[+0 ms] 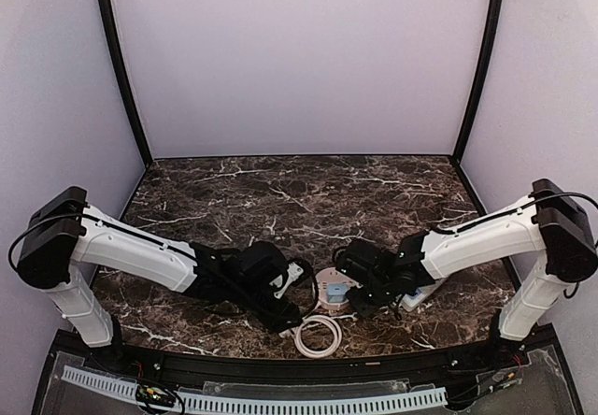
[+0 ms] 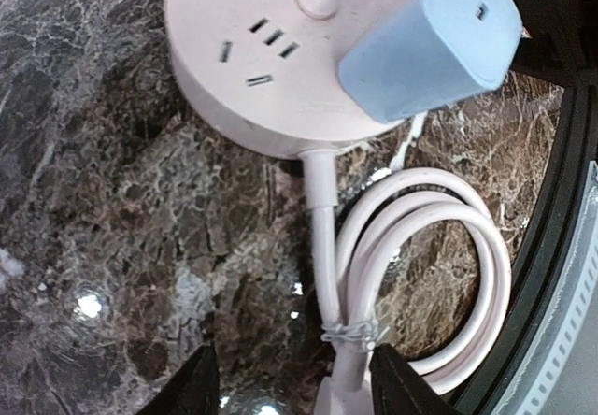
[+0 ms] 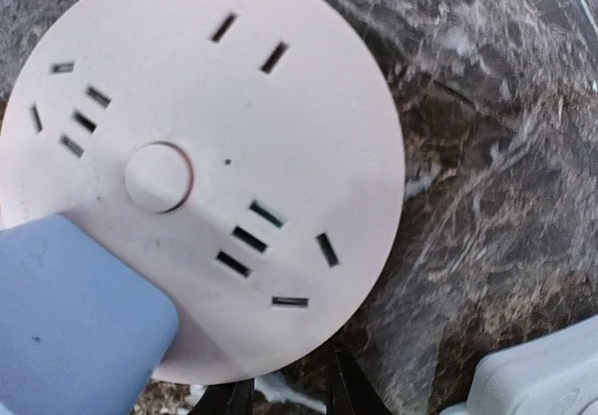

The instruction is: Insert the plug

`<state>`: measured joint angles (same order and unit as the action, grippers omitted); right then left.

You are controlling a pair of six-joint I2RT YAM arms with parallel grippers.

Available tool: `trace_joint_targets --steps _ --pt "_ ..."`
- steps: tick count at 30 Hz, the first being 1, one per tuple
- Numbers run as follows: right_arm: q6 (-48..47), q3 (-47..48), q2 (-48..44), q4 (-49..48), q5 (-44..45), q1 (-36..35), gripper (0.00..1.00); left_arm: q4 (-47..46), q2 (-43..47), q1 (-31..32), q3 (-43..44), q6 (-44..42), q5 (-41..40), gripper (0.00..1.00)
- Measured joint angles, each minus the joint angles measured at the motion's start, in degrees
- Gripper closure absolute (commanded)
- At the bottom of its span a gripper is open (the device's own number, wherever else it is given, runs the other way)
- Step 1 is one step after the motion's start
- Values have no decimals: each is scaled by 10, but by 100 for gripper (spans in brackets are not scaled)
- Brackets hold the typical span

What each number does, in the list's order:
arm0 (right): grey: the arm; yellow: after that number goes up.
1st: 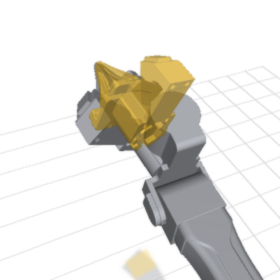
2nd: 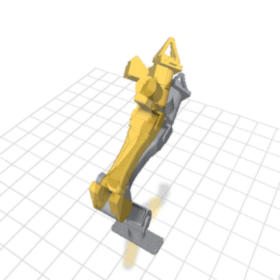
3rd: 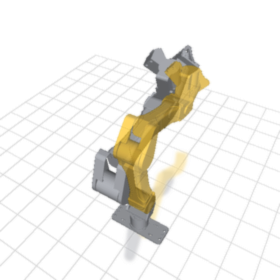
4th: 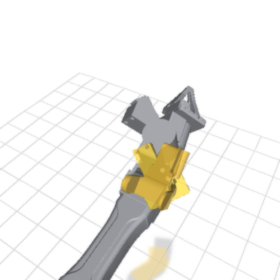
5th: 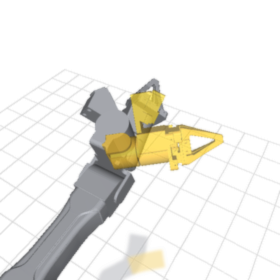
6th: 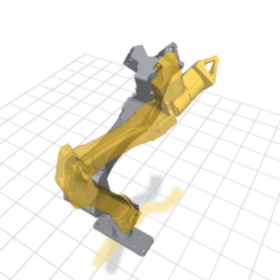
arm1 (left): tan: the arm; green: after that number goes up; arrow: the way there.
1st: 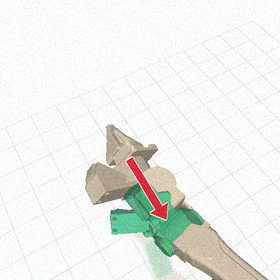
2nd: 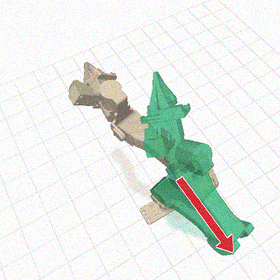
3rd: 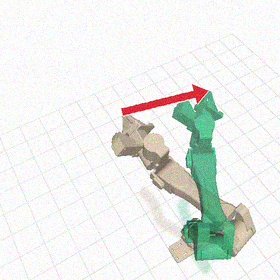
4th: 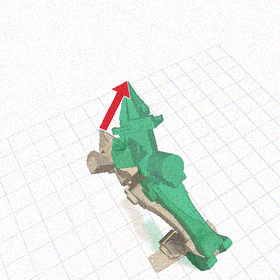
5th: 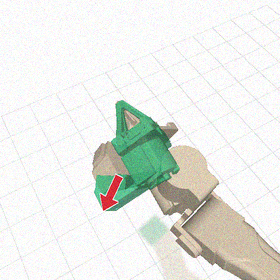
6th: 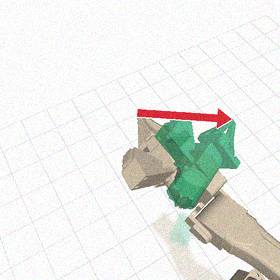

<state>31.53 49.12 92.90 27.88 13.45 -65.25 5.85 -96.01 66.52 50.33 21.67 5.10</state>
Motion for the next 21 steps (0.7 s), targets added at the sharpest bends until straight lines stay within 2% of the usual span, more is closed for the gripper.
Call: trace_joint_targets --steps 10,21 --pt "-94 66 75 -74 -17 54 73 -51 -35 18 1 14 72 52" --pt "-200 256 232 -122 -124 78 73 -122 -87 21 35 71 98 51"
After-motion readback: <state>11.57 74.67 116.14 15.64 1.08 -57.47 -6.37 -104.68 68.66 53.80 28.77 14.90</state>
